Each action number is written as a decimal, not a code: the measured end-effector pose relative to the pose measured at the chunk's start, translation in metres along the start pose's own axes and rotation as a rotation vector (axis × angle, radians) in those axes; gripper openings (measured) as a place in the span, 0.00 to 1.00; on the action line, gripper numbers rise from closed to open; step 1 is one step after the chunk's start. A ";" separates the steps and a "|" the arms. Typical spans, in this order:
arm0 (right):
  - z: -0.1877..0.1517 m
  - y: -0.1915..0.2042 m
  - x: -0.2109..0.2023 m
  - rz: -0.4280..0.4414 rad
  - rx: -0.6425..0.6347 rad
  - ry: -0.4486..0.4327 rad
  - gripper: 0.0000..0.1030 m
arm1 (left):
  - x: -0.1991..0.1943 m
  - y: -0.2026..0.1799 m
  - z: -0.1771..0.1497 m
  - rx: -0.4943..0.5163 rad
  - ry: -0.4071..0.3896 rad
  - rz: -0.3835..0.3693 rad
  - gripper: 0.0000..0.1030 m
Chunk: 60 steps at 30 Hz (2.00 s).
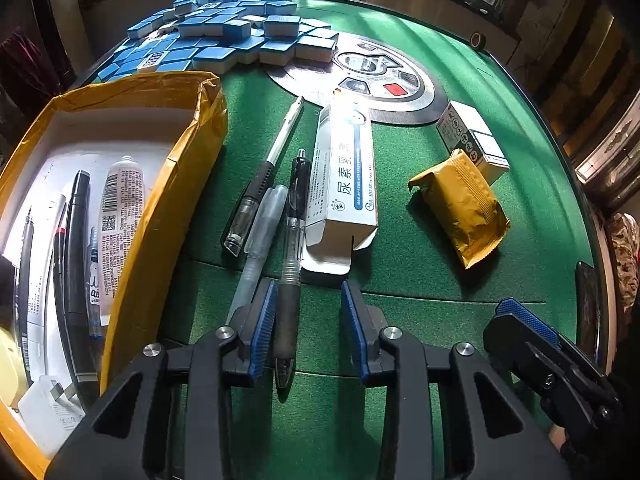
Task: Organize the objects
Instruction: 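Grasp the clear black-grip pen with the left gripper while the right gripper moves to the yellow envelope, then grasp the yellow padded envelope with the right gripper while the left gripper holds the pen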
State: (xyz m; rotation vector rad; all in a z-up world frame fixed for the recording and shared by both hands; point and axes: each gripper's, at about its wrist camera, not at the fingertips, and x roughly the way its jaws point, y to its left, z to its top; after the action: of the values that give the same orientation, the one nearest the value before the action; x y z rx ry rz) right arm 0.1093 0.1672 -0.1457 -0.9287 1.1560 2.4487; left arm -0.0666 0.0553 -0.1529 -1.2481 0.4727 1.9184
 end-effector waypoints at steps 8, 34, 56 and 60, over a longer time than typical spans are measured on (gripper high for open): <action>0.011 0.019 -0.007 -0.083 -0.080 -0.050 0.56 | -0.010 0.012 -0.021 0.015 0.005 -0.054 0.09; 0.061 0.042 0.066 -0.411 -0.383 0.060 0.58 | -0.024 0.023 -0.049 0.012 0.009 -0.187 0.09; 0.057 0.037 0.071 -0.470 -0.385 0.086 0.44 | -0.025 0.025 -0.051 0.018 0.007 -0.180 0.09; 0.056 0.038 0.069 -0.470 -0.386 0.095 0.38 | -0.026 0.026 -0.051 0.021 0.006 -0.177 0.09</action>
State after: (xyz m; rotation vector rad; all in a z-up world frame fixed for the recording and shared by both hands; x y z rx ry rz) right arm 0.0138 0.1837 -0.1422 -1.2666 0.4155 2.2777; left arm -0.0508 -0.0050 -0.1555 -1.2401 0.3714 1.7575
